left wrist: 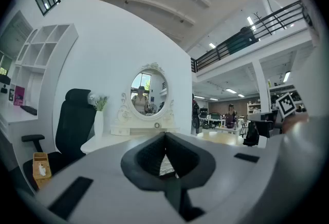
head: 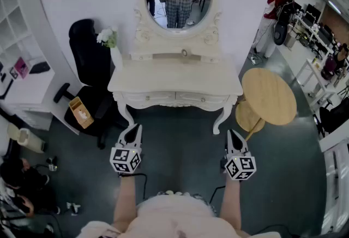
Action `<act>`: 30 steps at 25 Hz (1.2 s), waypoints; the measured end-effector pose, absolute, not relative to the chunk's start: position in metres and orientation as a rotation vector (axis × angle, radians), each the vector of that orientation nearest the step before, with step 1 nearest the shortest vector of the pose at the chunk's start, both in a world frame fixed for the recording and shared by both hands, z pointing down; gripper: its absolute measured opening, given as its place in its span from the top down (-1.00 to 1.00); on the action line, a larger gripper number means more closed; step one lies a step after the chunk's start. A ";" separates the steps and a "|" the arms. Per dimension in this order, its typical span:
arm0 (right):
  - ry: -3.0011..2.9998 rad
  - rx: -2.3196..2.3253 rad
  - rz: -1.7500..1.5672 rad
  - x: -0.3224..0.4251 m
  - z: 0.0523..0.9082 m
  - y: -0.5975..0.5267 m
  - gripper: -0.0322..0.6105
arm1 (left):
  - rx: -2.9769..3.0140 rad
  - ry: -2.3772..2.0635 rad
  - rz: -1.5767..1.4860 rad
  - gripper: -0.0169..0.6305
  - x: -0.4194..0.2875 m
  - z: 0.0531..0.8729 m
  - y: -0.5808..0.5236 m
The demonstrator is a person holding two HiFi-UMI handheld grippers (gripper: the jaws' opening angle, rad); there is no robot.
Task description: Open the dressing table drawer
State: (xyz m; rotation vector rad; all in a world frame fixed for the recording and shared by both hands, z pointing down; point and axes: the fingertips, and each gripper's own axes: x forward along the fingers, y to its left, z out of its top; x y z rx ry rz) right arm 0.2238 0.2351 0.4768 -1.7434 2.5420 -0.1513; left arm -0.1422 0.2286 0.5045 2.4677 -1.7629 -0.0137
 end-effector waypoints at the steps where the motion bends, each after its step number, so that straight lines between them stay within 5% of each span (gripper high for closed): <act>1: 2.542 -1.742 -0.151 0.223 0.476 0.236 0.85 | 2.467 -1.762 -0.012 0.87 -0.142 0.505 0.229; 30: 2.586 -1.701 -0.194 0.212 0.480 0.242 0.85 | 2.471 -1.714 0.031 0.87 -0.136 0.518 0.238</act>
